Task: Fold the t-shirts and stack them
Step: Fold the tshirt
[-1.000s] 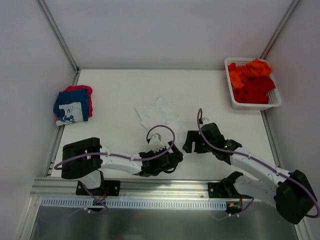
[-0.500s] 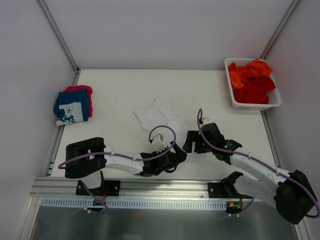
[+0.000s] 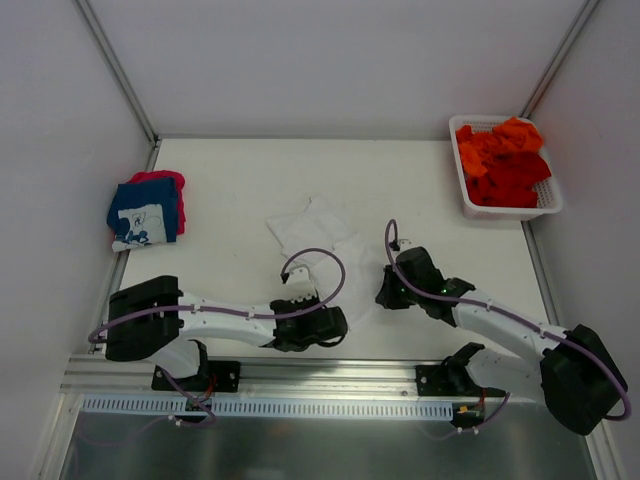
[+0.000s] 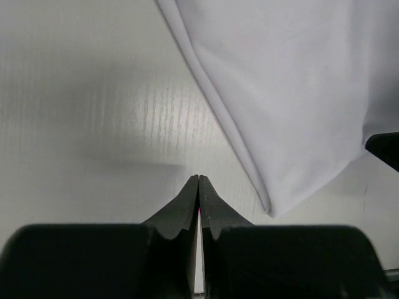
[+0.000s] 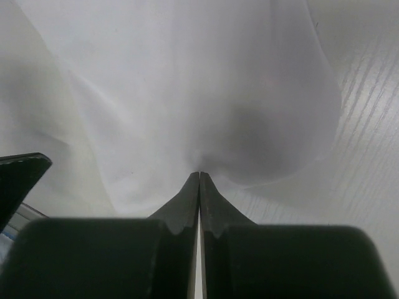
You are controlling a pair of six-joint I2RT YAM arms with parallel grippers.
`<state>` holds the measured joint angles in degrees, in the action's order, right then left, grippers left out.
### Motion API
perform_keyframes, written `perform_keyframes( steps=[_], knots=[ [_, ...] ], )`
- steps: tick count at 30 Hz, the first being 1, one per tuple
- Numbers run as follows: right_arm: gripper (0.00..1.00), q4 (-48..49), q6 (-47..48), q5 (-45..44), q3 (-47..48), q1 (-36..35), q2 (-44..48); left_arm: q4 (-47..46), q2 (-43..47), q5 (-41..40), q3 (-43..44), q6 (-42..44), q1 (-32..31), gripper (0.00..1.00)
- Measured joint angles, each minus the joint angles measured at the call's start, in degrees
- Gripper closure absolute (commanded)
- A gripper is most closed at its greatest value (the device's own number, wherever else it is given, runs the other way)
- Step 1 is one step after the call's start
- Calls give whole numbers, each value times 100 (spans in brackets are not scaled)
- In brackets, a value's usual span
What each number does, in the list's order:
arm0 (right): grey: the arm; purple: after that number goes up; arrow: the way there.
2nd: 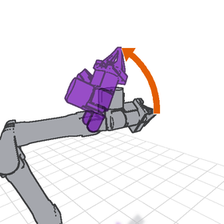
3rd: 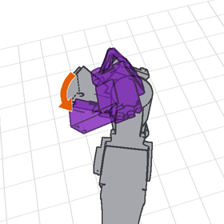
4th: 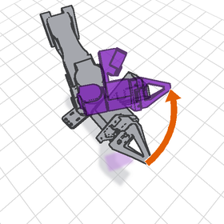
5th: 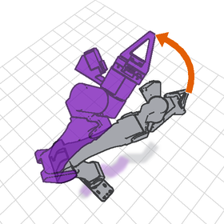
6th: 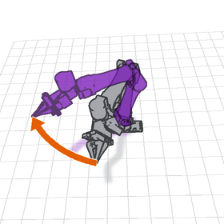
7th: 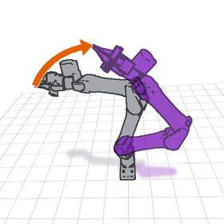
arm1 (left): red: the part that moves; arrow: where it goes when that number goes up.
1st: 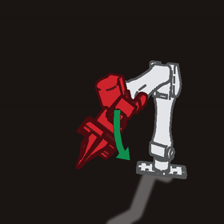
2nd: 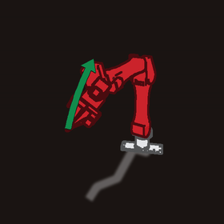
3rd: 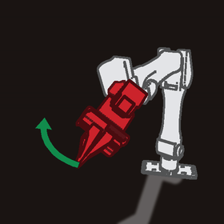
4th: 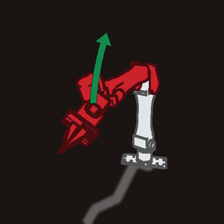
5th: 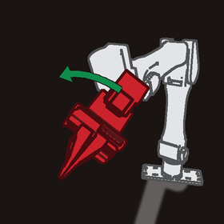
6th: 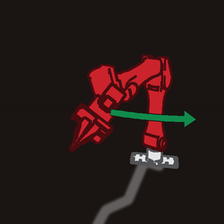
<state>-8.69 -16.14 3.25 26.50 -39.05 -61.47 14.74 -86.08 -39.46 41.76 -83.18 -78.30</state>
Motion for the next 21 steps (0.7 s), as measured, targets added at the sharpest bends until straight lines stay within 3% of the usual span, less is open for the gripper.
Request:
perform_keyframes(
  steps=[4, 10, 21],
  knots=[
    [100, 63, 59, 13, 79, -17, -341, 391, 105, -256, 282, 240, 2, 100],
    [99, 221, 136, 181, 741, -168, -1633, 809, 330, -459, 348, 498, 2, 100],
    [100, 728, -264, 26, 2116, -1862, -3285, 1399, 1700, -767, 170, 850, 125, 100]
  ],
)
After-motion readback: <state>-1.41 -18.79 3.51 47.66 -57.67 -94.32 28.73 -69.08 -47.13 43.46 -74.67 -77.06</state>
